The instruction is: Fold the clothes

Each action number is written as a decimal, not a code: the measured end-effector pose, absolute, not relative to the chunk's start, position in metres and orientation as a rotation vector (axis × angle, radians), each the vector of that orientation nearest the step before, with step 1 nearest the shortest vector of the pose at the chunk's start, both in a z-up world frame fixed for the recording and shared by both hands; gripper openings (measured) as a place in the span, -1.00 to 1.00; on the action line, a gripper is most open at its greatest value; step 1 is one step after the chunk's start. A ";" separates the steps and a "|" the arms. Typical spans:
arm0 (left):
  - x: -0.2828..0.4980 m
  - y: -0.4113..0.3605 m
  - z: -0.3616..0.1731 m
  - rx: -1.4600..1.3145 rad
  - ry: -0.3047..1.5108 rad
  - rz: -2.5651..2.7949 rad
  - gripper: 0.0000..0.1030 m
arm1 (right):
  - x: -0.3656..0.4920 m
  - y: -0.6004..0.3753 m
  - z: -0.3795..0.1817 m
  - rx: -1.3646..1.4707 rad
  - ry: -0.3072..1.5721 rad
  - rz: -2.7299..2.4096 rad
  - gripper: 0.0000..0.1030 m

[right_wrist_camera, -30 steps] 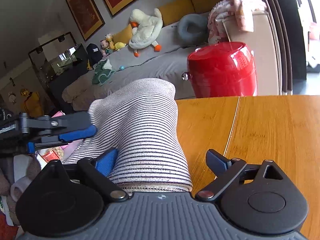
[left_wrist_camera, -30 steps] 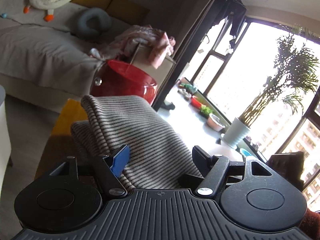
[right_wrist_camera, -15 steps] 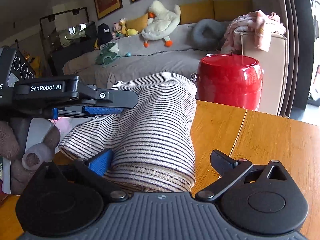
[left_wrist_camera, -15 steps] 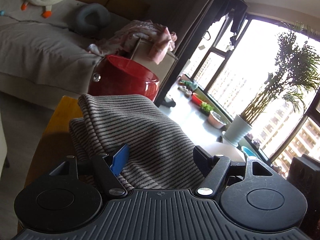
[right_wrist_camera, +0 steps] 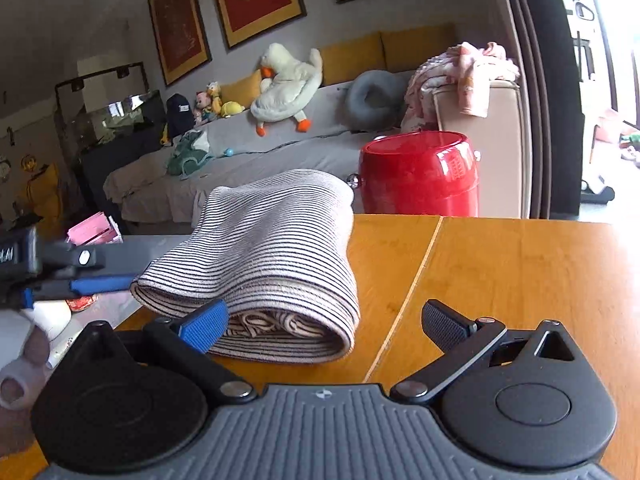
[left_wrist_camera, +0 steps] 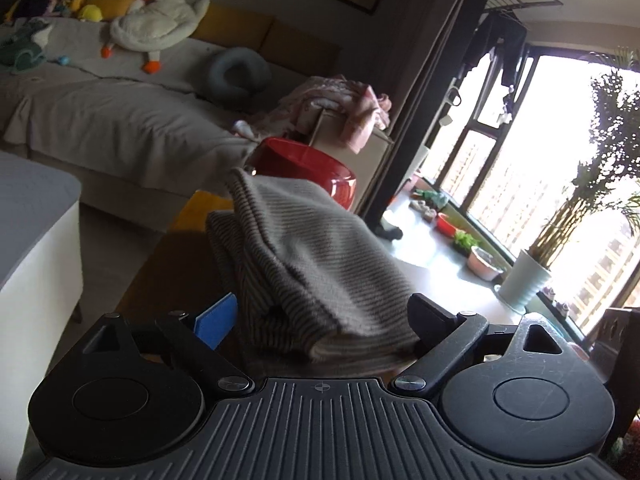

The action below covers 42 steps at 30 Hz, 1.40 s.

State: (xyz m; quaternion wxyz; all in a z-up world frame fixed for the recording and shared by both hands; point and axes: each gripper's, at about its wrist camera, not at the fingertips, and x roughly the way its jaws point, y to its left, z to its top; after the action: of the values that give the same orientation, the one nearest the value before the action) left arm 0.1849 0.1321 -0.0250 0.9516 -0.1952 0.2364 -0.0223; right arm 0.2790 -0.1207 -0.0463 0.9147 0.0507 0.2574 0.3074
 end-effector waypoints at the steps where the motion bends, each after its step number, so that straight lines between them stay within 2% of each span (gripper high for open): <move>1: 0.174 0.127 -0.029 -0.397 0.502 -0.023 0.88 | 0.275 -0.125 -0.047 0.110 0.546 0.613 1.00; 5: 0.145 0.103 -0.045 -0.385 0.584 0.040 1.00 | 0.257 -0.139 -0.053 0.100 0.640 0.553 1.00; 8: 0.131 0.086 -0.053 -0.358 0.613 0.074 1.00 | 0.244 -0.149 -0.057 0.095 0.691 0.515 1.00; 16: 0.111 0.059 -0.057 -0.247 0.660 0.197 1.00 | 0.217 -0.173 -0.059 0.089 0.700 0.456 1.00; 27: 0.122 0.039 -0.058 -0.112 0.726 0.303 1.00 | 0.217 -0.166 -0.061 0.013 0.708 0.441 1.00; 34: 0.124 0.036 -0.059 -0.116 0.724 0.322 1.00 | 0.214 -0.145 -0.066 -0.147 0.723 0.398 1.00; 42: 0.125 0.038 -0.059 -0.116 0.725 0.321 1.00 | 0.215 -0.148 -0.066 -0.135 0.724 0.393 1.00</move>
State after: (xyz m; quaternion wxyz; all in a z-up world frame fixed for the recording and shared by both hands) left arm 0.1247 0.0376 -0.0587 0.9208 -0.0567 0.3527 0.1565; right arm 0.2152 -0.1481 -0.0659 0.9141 -0.0655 0.3516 0.1910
